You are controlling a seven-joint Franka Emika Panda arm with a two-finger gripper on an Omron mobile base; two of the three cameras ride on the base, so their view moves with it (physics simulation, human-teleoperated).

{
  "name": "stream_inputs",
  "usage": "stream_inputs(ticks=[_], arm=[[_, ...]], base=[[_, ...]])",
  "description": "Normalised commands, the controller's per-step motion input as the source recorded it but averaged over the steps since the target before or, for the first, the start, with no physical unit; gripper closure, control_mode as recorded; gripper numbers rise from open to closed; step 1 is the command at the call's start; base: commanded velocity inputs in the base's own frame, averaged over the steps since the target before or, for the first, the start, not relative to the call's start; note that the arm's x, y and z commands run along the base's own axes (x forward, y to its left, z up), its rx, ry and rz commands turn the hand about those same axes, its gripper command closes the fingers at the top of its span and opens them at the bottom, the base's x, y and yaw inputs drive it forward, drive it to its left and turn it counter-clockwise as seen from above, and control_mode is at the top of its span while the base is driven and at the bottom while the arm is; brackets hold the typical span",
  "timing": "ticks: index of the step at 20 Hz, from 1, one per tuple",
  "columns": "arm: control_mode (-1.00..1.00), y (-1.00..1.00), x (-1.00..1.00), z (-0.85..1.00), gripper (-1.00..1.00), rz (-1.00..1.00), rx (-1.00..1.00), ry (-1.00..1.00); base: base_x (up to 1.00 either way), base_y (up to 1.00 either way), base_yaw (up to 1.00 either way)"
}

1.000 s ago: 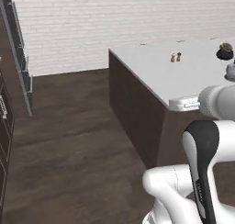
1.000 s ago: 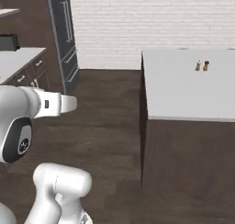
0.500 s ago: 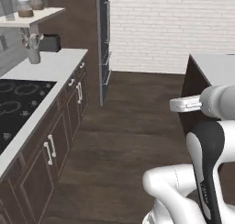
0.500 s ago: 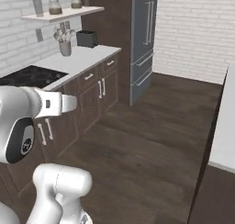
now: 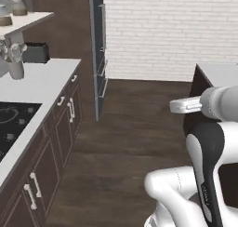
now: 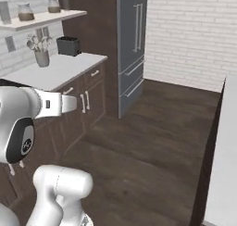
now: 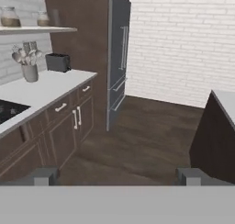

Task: Navigate to the fridge.

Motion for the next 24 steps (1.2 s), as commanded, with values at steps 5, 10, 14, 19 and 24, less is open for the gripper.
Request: stream_inputs(ticks=[5,10,14,19,24], arm=[[1.00,0.00,0.00,0.00,-1.00,0.00,0.00,0.00],[1.00,0.00,0.00,0.00,-1.00,0.00,0.00,0.00],[1.00,0.00,0.00,0.00,-1.00,0.00,0.00,0.00],[1.00,0.00,0.00,0.00,-1.00,0.00,0.00,0.00],[1.00,0.00,0.00,0.00,-1.00,0.00,0.00,0.00]], base=[[1.00,0.09,-0.25],[1.00,0.48,-0.42],[1.00,0.29,-0.20],[1.00,-0.04,0.02],[1.00,-0.06,0.15]])
